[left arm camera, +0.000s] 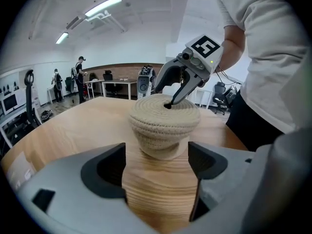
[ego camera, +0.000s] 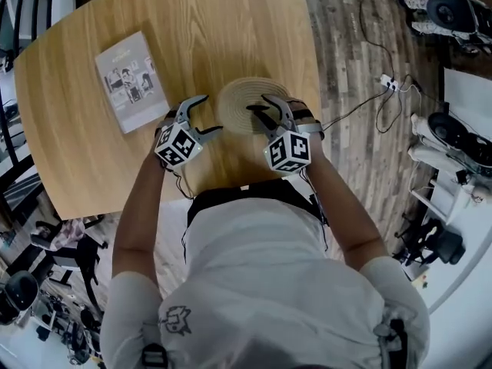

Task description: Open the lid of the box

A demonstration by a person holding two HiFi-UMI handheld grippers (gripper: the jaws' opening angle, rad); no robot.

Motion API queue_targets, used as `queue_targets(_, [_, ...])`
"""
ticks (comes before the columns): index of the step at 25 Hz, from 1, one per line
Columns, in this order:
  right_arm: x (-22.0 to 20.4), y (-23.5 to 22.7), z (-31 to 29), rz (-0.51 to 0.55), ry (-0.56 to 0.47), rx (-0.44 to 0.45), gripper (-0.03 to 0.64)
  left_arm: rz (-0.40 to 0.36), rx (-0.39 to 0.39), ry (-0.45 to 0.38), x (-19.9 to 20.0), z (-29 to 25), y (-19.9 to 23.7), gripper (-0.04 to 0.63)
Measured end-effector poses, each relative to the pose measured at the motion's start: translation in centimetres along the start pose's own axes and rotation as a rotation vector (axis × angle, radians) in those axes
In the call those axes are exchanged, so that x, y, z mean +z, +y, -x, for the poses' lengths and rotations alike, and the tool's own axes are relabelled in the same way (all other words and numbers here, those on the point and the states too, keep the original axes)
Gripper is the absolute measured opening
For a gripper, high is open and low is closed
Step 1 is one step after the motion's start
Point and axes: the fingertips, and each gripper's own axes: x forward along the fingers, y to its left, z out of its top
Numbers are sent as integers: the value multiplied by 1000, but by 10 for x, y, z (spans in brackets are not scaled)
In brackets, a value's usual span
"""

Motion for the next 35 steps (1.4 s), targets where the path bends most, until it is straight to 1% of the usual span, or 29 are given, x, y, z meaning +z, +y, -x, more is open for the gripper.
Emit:
queue_targets(2, [-3,1,-6,27,16,-11,226,-5,-6,-9,2,-6,1,390])
queue_targets(3, [-4,1,-8,40,19,-23,236,-7,-9,-18,4,-8,1,390])
queue_targets(7, [-2,-2,-13,92,14,-84,235,-29,-32,-40,9,-19,-1,394])
queue_targets(11, [-2,-2,-25,114,18,-119,184,-50,-64,-59,12,-25,1,414])
queue_targets(14, [1,-1,-26,131,13,-146,178,-67,-81,-66,13,-28,0,420])
queue_targets(17, [2,0,-24,146,8,-173,169,-80,-102,-52,13,-37,-7,420])
queue_targets(19, [2,-1,-24,158,1,-188,162,-71,-110,-52,13,-39,-7,420])
queue_targets(21, [4,0,-25,173,-5,-193,150,-53,-111,-59,13,-37,-6,403])
queue_targets(23, [4,2,-26,183,-5,-203,113,-41,-110,-63,13,-37,-5,382])
queue_targets(25, [4,4,-24,185,-4,-214,75,-36,-111,-61,14,-37,-6,374])
queue_targets(28, [6,5,-21,162,-28,-218,40,-34,-112,-56,14,-36,-6,373])
queue_targets(32, [10,2,-16,112,-68,-219,34,-27,-108,-52,13,-37,-5,371])
queue_targets(35, [14,-1,-12,95,-94,-225,34,-17,-104,-49,13,-36,-5,370])
